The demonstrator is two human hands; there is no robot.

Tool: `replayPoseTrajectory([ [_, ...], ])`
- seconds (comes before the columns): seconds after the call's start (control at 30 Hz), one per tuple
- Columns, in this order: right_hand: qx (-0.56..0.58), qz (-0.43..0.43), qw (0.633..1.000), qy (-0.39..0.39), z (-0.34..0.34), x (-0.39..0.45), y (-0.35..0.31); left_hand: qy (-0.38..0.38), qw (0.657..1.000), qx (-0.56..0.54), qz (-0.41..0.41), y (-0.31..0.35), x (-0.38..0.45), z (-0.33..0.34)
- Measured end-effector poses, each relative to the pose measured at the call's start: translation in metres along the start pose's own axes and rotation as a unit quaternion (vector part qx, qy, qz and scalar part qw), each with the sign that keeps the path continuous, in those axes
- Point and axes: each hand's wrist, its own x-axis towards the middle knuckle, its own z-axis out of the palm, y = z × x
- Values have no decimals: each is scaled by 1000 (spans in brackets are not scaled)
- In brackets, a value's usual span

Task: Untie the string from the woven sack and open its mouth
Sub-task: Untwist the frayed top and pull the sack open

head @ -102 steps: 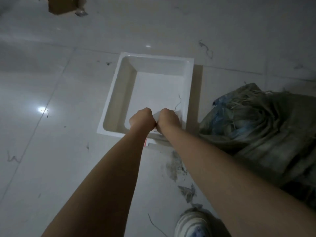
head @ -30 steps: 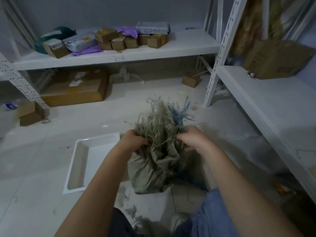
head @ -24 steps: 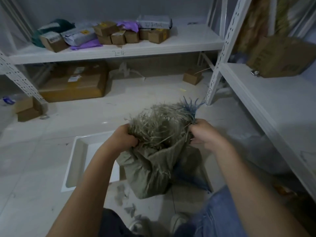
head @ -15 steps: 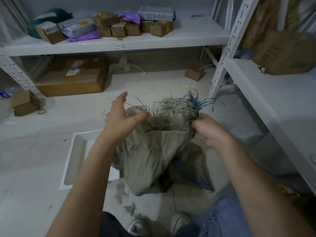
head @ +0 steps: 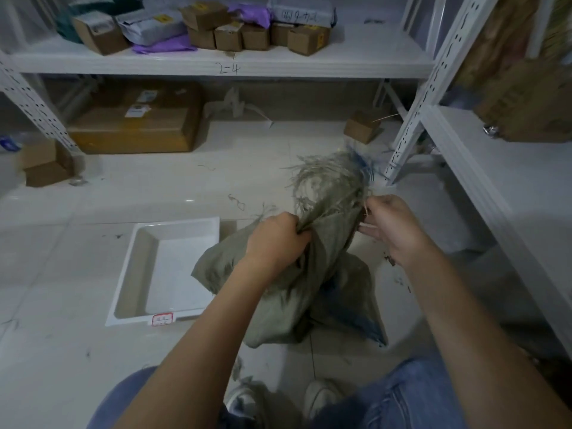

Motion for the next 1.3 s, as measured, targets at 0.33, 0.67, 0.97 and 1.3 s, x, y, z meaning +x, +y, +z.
replayPoseTrajectory([
  [0.33,-76,55,988,-126,30,-27,-9,15,915,-394,-83,16,2,-8],
  [0.67,63,16,993,-100,34,-16,-5,-86,892,-437,-72,5,-2,-30],
  [0.97,355,72,930,-67,7,-6,-18,114,842,-498,-174,-22,12,-48],
  [1.3,487,37,872,2,-25,4,-23,157,747,-622,-176,-47,10,-80],
])
